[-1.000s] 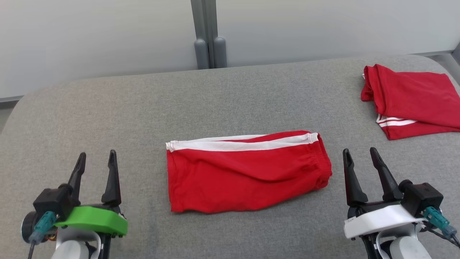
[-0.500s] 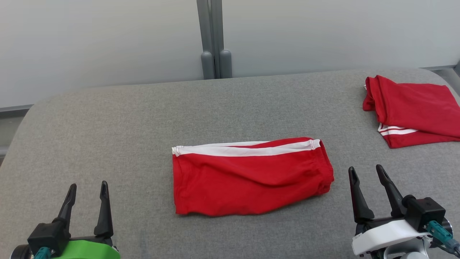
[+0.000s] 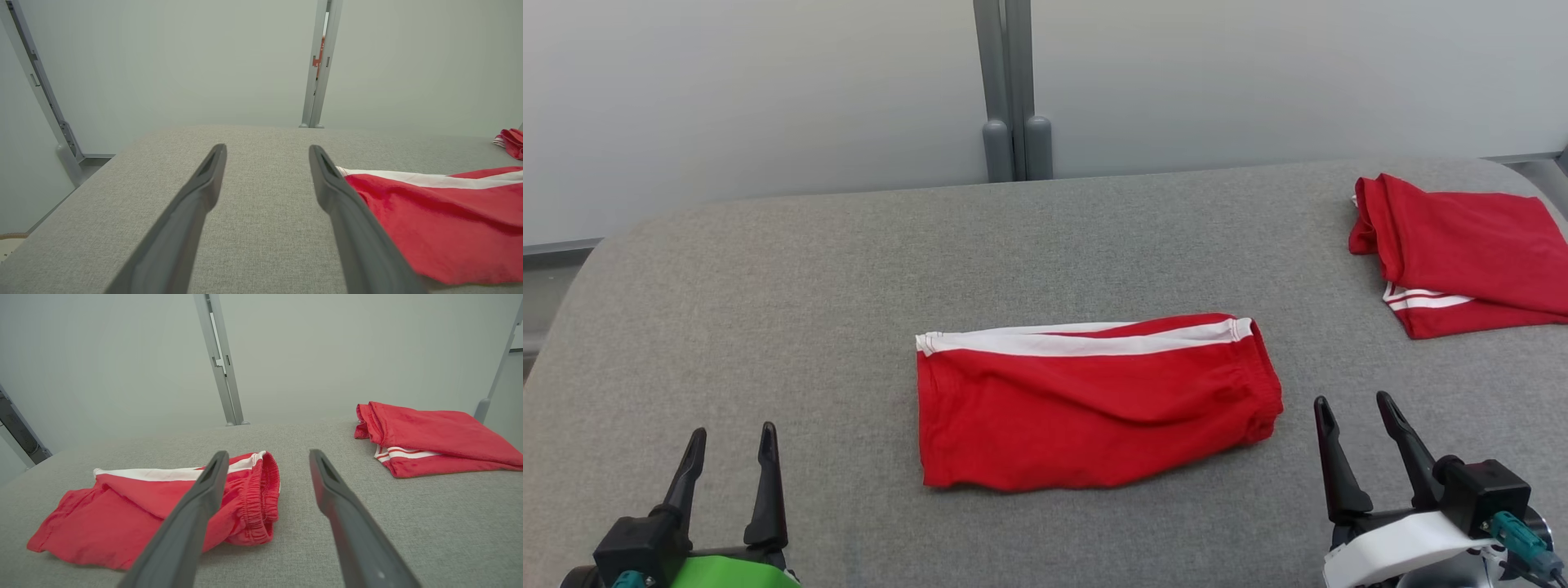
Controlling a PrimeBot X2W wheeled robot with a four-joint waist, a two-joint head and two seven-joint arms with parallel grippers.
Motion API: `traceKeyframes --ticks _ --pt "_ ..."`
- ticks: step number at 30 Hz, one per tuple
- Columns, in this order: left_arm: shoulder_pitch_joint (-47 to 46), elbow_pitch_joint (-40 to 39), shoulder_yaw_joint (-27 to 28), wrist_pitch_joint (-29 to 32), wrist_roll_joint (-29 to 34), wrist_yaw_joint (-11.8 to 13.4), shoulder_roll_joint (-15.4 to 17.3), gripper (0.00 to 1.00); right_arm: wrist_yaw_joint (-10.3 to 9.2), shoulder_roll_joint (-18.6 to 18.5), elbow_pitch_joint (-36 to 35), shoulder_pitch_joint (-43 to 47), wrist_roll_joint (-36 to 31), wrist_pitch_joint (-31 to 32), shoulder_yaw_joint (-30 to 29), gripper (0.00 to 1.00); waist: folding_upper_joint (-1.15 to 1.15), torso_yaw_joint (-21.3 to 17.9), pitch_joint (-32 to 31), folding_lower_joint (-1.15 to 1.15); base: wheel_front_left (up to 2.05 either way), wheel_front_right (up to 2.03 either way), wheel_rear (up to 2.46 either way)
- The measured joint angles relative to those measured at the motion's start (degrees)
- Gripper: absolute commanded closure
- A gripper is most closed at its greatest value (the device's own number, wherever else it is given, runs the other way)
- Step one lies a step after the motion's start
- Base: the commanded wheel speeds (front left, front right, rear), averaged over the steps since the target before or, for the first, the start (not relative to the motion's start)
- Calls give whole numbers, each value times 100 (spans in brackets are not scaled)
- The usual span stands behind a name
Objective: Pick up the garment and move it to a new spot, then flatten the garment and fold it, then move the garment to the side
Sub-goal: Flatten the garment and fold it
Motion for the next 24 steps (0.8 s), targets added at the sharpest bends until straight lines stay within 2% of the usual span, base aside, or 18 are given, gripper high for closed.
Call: traceKeyframes --ticks 5,12,18,24 --pt "-1 33 51 0 1 -31 -80 0 -1 -25 98 -39 -8 41 -16 0 0 3 14 0 0 0 0" --pt "-70 104 -78 0 127 -114 -188 0 -1 -227 515 -823 -145 278 186 0 0 156 64 0 0 0 0" --pt "-197 182 -162 0 168 -174 -266 0 1 -330 1423 -1538 -211 430 253 0 0 369 170 0 0 0 0" --pt "-408 265 -274 0 208 -229 -349 0 1 -406 2740 -2050 -245 480 45 0 0 597 381 0 0 0 0"
